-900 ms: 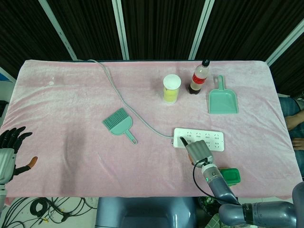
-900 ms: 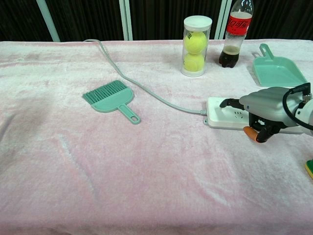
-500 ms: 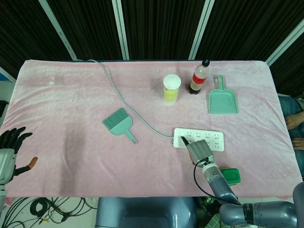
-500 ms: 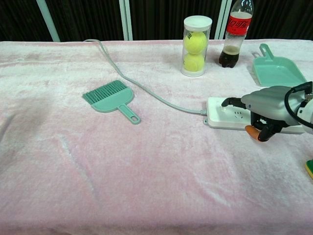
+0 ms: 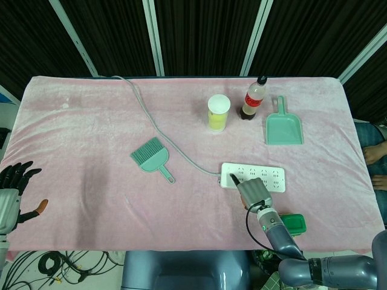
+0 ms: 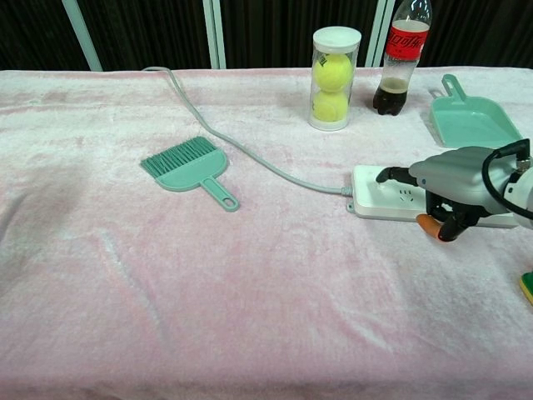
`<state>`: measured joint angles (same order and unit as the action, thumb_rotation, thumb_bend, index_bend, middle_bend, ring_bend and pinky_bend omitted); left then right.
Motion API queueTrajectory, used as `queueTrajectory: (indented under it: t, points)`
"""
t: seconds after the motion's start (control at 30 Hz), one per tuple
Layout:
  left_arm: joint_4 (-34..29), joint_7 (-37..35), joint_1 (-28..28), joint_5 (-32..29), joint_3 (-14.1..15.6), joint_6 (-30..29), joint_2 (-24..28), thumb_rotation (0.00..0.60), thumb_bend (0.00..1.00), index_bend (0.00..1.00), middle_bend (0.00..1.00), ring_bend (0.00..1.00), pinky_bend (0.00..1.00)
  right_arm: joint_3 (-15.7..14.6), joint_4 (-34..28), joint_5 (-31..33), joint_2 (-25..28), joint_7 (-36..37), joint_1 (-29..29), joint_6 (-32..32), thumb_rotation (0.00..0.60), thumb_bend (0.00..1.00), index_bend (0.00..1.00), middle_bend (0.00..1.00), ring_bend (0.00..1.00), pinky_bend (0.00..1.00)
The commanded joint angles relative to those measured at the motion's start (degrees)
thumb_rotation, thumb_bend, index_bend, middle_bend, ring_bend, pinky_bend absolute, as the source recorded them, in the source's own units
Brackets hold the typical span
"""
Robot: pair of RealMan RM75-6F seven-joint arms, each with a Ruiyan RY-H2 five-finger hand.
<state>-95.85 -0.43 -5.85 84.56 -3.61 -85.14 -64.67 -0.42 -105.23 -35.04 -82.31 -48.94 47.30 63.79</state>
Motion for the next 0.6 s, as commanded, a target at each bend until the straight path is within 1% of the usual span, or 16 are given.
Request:
queueTrajectory:
  t: [0.03, 0.33, 0.5, 0.6]
  points:
    - [0.0, -0.04, 0.01, -0.03, -0.03, -0.03, 0.0, 0.6, 0.26, 0.19, 0.08, 0.02, 0.0, -0.07, -0.02, 0.23, 0.07, -0.12, 0.08, -0.03, 0.6, 0.57, 0.02, 0.92, 1.0, 1.0]
    - [0.04, -0.02, 0.01, -0.02, -0.03, -0.04, -0.01, 0.6, 0.26, 0.19, 0.08, 0.02, 0.0, -0.3, 0.06, 0.64, 0.05, -0.27, 0.28, -0.27, 0.6, 0.57, 0.03, 0.92, 1.0, 1.0]
    - [0.09, -0.14, 0.02, -0.06, -0.04, -0.03, 0.04, 0.6, 0.26, 0.19, 0.08, 0.02, 0.0, -0.63, 0.36, 1.97, -0.17, -1.18, 0.71, -0.56, 0.6, 0.57, 0.07, 0.92, 1.0, 1.0]
    - [0.06, -0.19, 0.01, -0.09, -0.08, -0.04, 0.07, 0.6, 0.26, 0.19, 0.08, 0.02, 0.0, -0.65, 0.37, 2.83, -0.3, -1.7, 1.03, -0.58, 0.6, 0.57, 0.12, 0.92, 1.0, 1.0]
